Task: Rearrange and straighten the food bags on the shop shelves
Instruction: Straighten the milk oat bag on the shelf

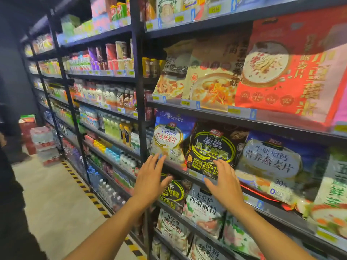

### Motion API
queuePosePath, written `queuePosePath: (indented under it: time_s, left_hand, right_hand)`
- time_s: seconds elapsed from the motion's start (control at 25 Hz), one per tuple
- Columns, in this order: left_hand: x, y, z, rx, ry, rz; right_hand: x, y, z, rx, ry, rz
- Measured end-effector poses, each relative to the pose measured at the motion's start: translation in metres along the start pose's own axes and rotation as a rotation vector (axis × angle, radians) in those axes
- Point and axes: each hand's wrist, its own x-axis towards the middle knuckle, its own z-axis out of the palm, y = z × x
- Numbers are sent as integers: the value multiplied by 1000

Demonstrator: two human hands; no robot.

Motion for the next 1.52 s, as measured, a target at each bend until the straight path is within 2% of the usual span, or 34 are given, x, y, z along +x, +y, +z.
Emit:
queuePosePath:
  time_s: [0.36,0.76,0.92,1.12,1.32,1.52]
  left_hand:
    - [111,-62,38,-98,26,0]
    - [221,-115,88,-454,-41,-81]
    - [260,-133,101,-580,-46,-30]
    - [303,-159,125,-751,-166,-244]
    - [320,-170,151,-875,-268,-331]
    - [333,-176,170,-975,-315,-455]
  right_hand:
    - [92,-20,59,65,-15,15]
    - [141,-32,96,64,-44,147]
    - [156,-47,116,89,-53,246]
    - [178,-72,150,98,-64,370]
    - [183,-85,174,116,-148,481]
    - [185,-95,182,40,-116,507]
